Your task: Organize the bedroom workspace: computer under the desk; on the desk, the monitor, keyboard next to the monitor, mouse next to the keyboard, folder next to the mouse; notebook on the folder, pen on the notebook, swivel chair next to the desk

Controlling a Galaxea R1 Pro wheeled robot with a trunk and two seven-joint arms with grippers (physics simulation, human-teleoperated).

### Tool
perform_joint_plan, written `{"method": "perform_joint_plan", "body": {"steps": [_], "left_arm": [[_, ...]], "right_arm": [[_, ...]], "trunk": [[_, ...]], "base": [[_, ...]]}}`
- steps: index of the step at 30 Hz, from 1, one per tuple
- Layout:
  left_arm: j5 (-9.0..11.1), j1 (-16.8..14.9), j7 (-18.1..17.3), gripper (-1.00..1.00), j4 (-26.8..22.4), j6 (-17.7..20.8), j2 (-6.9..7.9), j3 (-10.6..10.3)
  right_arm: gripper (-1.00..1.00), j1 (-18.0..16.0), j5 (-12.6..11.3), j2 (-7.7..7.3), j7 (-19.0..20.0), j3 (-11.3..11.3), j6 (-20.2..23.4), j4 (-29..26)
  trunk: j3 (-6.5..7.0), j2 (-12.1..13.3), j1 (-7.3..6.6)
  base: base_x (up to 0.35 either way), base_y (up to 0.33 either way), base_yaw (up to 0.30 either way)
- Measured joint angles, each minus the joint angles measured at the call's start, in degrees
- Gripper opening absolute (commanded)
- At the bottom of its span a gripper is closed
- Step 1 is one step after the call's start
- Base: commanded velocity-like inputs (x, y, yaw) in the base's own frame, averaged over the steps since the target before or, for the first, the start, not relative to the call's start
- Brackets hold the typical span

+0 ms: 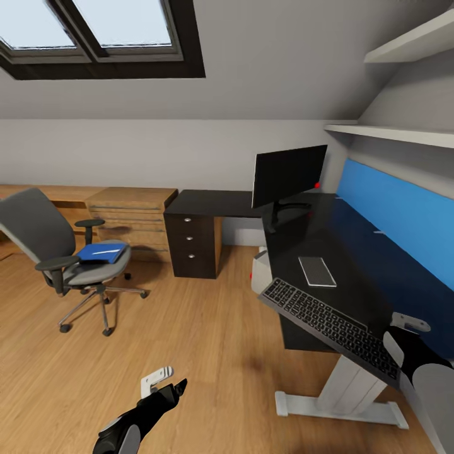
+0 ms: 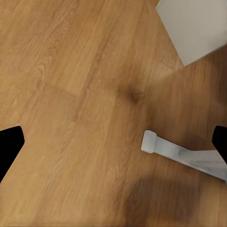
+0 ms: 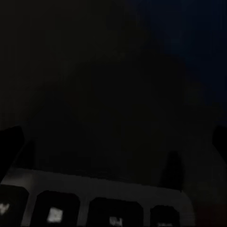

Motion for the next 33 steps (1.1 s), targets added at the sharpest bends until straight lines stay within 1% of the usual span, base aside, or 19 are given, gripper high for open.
{"method": "perform_joint_plan", "body": {"steps": [10, 28, 33], "left_arm": [[0.04, 0.00, 0.00, 1.00, 0.01, 0.00, -0.06, -0.01], [0.04, 0.00, 0.00, 1.00, 0.00, 0.01, -0.06, 0.00], [0.04, 0.00, 0.01, 1.00, 0.00, 0.01, -0.05, 0.00]], "right_arm": [[1.00, -0.01, -0.01, 0.04, 0.01, 0.00, -0.15, -0.04], [1.00, -0.02, -0.01, 0.04, 0.00, 0.00, -0.18, -0.04], [1.00, -0.01, 0.00, 0.04, 0.02, 0.00, -0.18, -0.04]], "trunk": [[0.00, 0.00, 0.01], [0.00, 0.00, 0.01], [0.00, 0.00, 0.02]], "base": [[-0.069, 0.049, 0.000], [-0.132, 0.102, 0.000], [-0.195, 0.146, 0.000]]}}
